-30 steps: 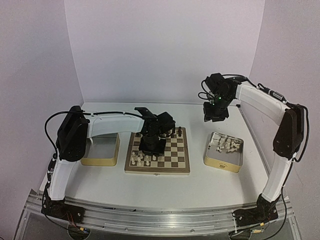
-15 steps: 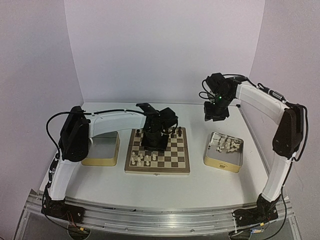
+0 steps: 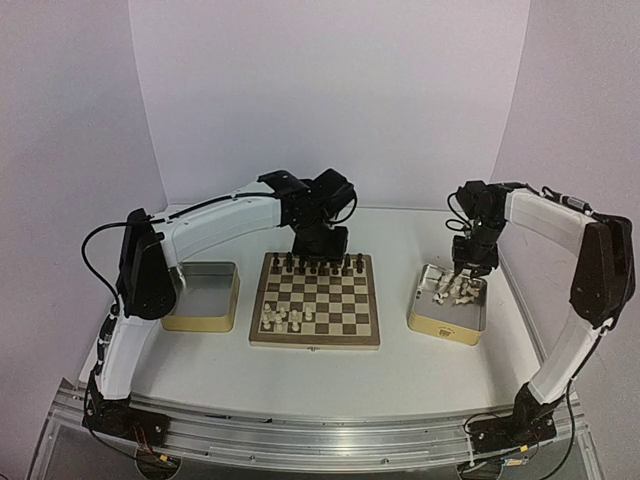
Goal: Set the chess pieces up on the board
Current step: Adjust the chess piece in the storage box.
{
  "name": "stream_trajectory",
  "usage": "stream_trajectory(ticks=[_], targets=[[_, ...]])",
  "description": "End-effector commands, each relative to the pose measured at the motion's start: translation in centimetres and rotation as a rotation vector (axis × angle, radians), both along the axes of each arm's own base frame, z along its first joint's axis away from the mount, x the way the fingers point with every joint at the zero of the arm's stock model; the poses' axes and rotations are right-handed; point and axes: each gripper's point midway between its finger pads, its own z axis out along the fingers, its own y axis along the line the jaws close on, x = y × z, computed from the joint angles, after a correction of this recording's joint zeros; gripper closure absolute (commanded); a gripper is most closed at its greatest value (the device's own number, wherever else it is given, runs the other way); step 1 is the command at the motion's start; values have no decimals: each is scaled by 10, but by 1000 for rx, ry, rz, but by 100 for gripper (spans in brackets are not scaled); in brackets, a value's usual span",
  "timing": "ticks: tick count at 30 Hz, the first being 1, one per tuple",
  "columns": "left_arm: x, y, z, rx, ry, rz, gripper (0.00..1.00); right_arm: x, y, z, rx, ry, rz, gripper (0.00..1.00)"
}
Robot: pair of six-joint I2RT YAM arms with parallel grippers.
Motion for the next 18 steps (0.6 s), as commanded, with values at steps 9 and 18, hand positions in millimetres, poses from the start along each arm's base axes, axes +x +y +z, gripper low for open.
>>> stream_trajectory(ticks=[9, 18], targets=[[11, -2, 24, -102, -22, 14, 56, 9, -6, -41, 53, 50, -32, 65], [12, -7, 19, -107, -13, 6, 56, 20, -6, -63, 36, 69, -14, 65]])
